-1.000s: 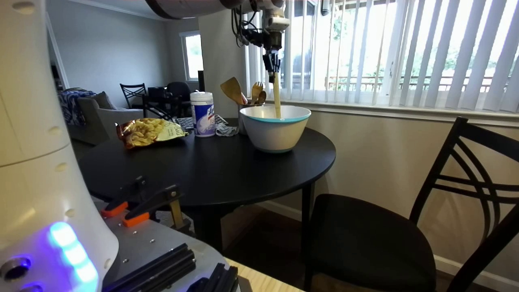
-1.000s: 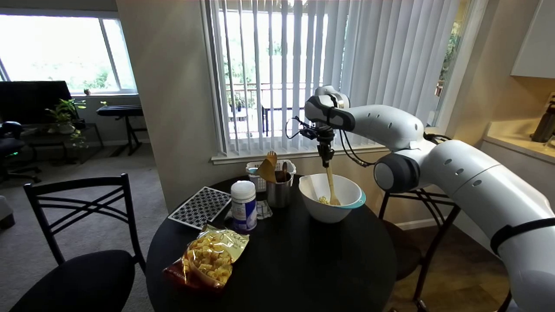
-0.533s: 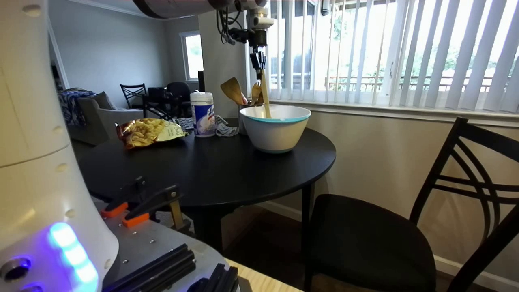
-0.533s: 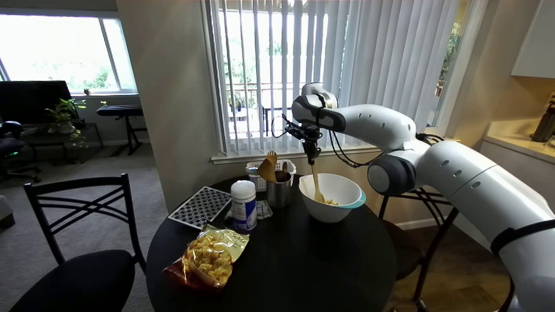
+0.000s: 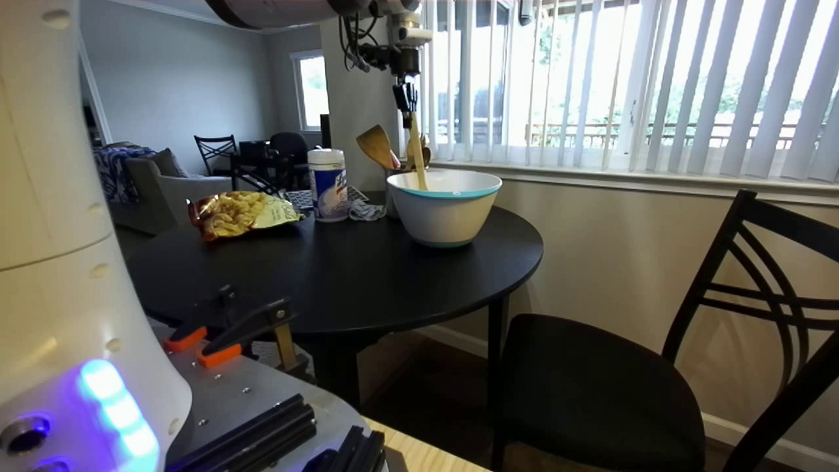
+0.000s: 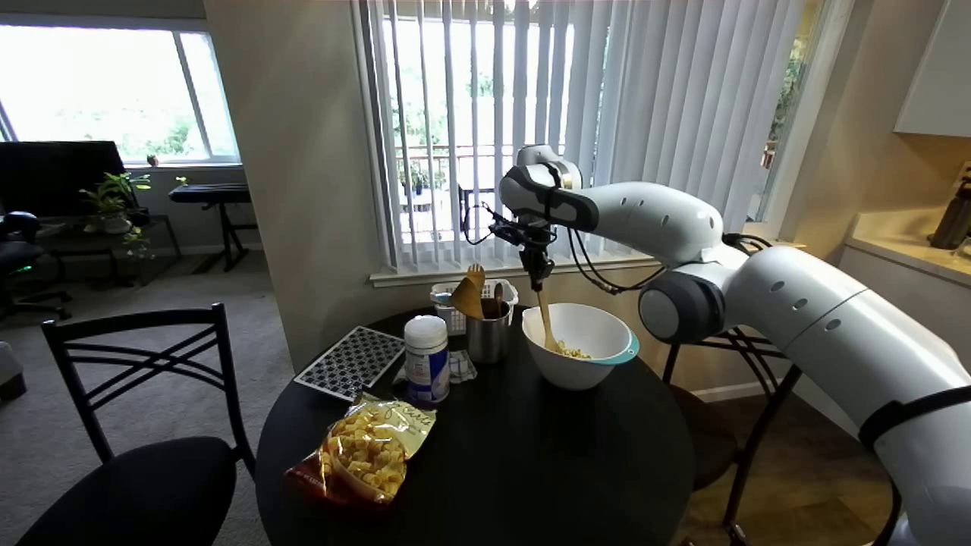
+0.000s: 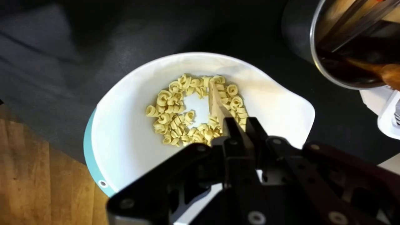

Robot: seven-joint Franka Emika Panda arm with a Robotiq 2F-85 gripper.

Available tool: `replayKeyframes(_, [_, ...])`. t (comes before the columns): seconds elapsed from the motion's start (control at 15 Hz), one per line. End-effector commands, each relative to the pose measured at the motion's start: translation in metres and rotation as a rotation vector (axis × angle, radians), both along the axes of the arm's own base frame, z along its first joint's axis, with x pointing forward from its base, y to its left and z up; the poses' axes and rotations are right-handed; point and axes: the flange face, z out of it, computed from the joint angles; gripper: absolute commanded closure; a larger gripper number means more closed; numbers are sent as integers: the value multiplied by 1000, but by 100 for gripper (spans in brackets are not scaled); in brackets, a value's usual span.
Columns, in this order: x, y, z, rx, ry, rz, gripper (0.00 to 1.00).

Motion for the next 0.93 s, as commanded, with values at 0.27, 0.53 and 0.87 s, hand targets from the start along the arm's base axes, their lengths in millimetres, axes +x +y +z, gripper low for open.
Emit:
replayKeyframes(0.27, [-11,-37,3,-8,123,-198,97])
replayKeyframes(0.53, [-8,-68,1,-6,128,-332,97])
replayKeyframes(0.87, [-1,-116,-4,51,125,-463,97])
